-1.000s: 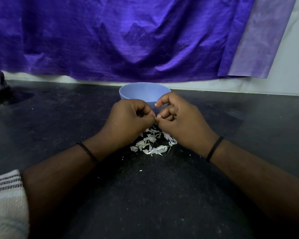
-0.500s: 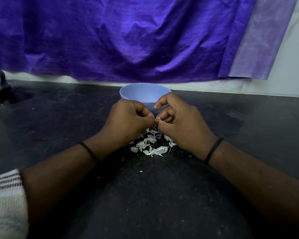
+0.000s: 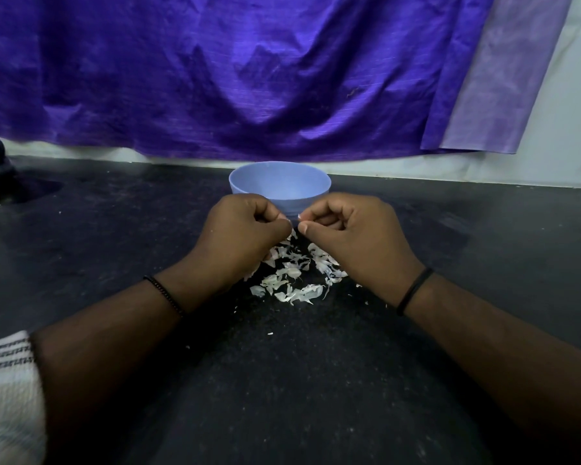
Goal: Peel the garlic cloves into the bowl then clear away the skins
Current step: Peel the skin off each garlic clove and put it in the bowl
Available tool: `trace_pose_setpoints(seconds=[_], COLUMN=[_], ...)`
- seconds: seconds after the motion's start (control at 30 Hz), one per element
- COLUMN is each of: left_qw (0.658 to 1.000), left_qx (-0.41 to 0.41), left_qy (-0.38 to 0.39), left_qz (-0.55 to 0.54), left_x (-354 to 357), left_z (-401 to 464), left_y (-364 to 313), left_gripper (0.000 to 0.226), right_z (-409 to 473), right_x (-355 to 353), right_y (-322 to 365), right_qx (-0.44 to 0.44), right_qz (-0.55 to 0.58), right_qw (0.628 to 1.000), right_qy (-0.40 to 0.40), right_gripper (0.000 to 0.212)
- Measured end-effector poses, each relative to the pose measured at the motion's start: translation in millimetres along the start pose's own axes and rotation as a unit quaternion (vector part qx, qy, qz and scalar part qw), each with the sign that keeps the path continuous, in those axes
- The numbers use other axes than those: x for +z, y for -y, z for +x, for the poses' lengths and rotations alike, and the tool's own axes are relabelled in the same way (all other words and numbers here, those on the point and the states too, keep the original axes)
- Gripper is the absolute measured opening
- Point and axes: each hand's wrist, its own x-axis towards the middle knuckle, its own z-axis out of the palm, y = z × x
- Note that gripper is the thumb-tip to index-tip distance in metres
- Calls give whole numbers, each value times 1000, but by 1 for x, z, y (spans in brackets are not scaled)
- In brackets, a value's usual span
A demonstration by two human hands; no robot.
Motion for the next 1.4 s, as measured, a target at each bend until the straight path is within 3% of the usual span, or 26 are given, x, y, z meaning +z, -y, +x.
trace_pose_setpoints(seconds=[0.37, 0.5, 0.57, 0.7, 0.83, 1.0, 1.13, 1.33, 1.4], left_qw=[988, 984, 984, 985, 983, 984, 983, 982, 984], left_qx=[54, 71, 80, 72, 71, 82, 75, 83, 76], left_qy=[47, 26, -4, -21, -29, -34, -38, -31, -32], left_qz=[136, 159, 159, 157, 166, 154, 163, 166, 157], left_x=[0, 1, 1, 0, 0, 0, -2, -3, -2], left_z=[-2, -2, -1, 1, 2, 2, 3, 0, 1], left_y=[0, -3, -2, 0, 4, 4, 4, 1, 2], left_gripper=[13, 14, 16, 19, 19, 21, 37, 26, 26], right_z=[14, 39, 55, 76, 73, 50, 34, 33, 33], right_x=[-4, -2, 2, 12, 12, 6, -2, -1, 3], right_y=[5, 13, 17, 18, 19, 12, 7, 1, 2], right_qx=[-15, -25, -35, -16, -30, -92, -128, -134, -145], right_qz=[-2, -29, -67, -148, -152, -126, -167, -225, -206], right_qw=[998, 994, 993, 989, 988, 987, 975, 964, 966], right_qy=[-57, -102, -95, -9, 15, -37, -76, -53, -62], right_gripper=[5, 5, 11, 31, 18, 11, 9, 26, 20])
